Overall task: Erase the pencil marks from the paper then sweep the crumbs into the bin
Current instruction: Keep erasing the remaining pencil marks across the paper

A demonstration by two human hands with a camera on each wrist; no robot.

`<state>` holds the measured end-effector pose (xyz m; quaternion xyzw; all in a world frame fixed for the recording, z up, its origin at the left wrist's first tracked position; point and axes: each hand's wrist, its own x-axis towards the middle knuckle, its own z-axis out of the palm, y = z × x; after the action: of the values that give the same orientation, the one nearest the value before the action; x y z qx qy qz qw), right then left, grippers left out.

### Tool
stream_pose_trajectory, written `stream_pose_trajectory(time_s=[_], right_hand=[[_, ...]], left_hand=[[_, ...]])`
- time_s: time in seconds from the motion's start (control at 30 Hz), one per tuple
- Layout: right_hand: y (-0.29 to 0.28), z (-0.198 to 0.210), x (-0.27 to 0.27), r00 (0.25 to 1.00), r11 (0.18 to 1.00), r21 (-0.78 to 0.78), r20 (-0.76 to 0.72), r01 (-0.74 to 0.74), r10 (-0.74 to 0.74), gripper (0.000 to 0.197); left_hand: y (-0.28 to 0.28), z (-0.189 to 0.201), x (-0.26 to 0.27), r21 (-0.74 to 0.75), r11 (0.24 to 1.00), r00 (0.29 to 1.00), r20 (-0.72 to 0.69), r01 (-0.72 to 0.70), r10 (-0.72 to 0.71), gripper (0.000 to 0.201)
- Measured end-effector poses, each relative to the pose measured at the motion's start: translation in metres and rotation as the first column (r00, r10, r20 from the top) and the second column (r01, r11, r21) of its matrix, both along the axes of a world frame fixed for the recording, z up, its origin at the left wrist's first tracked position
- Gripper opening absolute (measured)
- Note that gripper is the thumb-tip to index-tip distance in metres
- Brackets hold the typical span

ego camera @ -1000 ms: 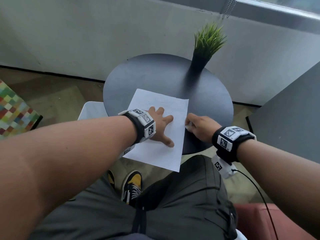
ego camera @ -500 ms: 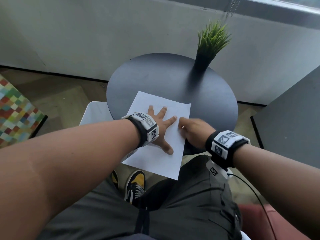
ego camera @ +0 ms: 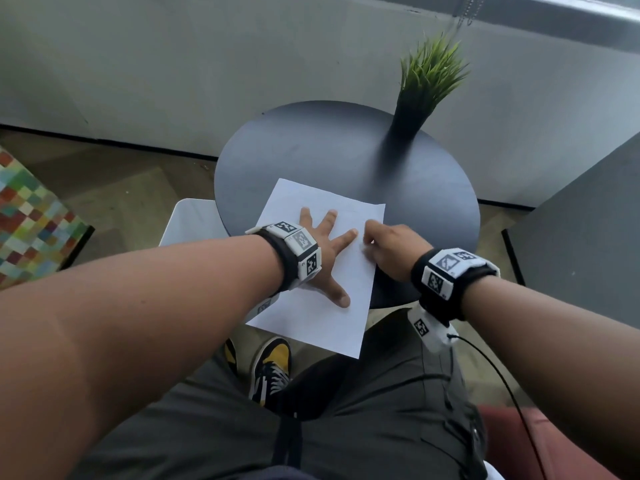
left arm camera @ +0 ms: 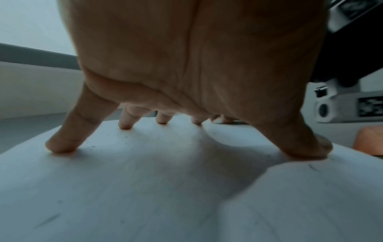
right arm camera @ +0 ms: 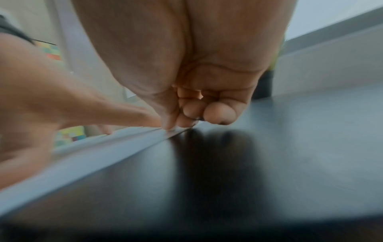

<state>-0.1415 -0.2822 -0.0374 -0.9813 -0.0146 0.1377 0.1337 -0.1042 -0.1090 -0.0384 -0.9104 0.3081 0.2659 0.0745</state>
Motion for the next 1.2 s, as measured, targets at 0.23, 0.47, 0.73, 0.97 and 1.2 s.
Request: stream_pose_trajectory(time_s=[0.23,0.47,0.73,0.97,1.2], right_hand=[[0.021,-0.002,-0.022,0.971,0.969,0.055,-0.017,-0.239,0.24,0.02],[-0.005,-0.003,-0.01,0.988,0.988,-0.03,0.012,-0.155,0.155,0.009],[-0.016,-0.002,-0.007,0.998,0.998,-0.019,0.03,-0.057,0.057,0.011],[-0.009,-0.001,-0.006,0.999,0.998,-0.021,-0.013,-0.053,0.052,0.01],[0.027,-0.004,-0.026,0.985,0.983,0.062,-0.001,-0.17,0.171,0.019]], left_hand=[[0.001,-0.002,0.001,-0.016,1.0,1.0,-0.005,-0.011,0.011,0.137],[0.0,0.0,0.002,0.016,1.0,1.0,-0.003,0.003,-0.003,0.137],[-0.001,0.001,0.001,0.018,1.0,1.0,-0.006,0.005,-0.005,0.137],[-0.002,0.001,0.001,0.023,1.0,1.0,-0.012,0.006,-0.005,0.137],[0.001,-0.002,0.002,-0.002,1.0,1.0,-0.005,-0.018,0.018,0.135]])
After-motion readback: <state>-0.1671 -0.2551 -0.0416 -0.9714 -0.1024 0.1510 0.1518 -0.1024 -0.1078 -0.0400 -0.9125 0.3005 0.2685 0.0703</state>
